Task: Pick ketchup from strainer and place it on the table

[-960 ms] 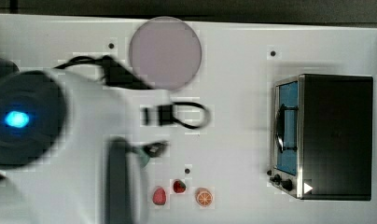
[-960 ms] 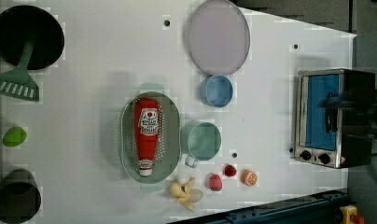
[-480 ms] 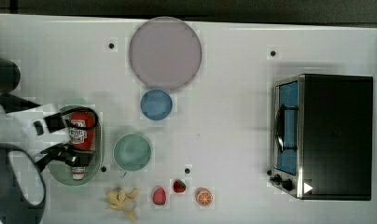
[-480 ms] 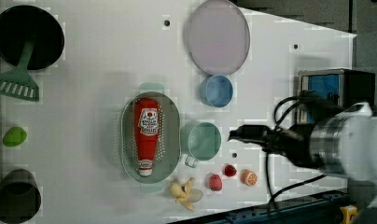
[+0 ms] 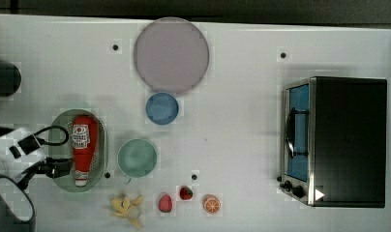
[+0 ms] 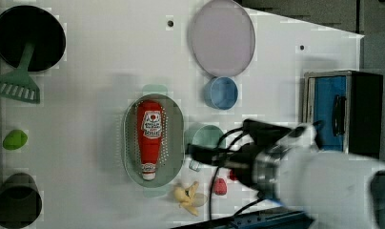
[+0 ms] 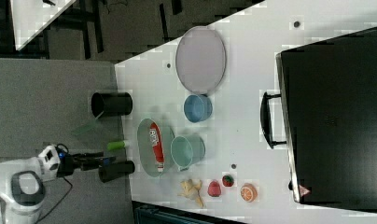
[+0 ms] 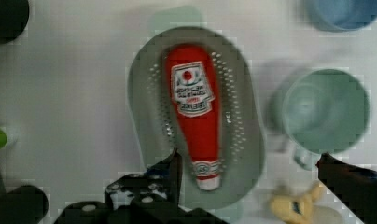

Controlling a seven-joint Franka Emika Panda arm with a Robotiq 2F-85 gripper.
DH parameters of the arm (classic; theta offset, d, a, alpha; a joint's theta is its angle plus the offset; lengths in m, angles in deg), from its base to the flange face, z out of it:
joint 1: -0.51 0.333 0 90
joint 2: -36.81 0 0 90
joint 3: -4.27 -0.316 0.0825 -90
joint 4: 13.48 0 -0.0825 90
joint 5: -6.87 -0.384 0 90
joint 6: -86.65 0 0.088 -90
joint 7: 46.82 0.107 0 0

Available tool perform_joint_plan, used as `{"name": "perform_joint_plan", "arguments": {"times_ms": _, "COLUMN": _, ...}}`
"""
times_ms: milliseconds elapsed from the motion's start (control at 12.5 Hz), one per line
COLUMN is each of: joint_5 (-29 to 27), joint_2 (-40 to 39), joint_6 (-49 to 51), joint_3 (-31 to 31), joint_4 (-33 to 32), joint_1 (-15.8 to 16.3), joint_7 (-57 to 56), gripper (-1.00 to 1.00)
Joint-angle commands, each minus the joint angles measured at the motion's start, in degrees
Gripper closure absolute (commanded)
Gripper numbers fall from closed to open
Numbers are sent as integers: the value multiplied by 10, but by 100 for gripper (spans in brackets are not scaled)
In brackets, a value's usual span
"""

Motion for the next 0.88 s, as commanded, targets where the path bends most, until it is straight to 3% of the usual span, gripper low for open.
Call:
{"name": "perform_joint_plan", "arguments": {"times_ms": 80, "joint_5": 15, "joint_2": -49, "joint_6": -93, "joint_3": -17, "joint_4": -59, "joint_1": -5, "joint_7": 21, "gripper": -100}}
{"name": "perform_joint_plan", "arguments": {"times_ms": 400, "joint_5": 104, "joint_2": -125, "joint_6": -220, "joint_3": -14, "joint_4": -103, "joint_1": -5, "joint_7": 23, "gripper": -100}}
{"name": "perform_joint_plan", "arguments": {"times_ms": 880, "joint_5": 196, "joint_2": -256, "joint_6": -319, "joint_3": 6, "joint_4": -100, "joint_1": -1, "joint_7": 78, "gripper": -100}}
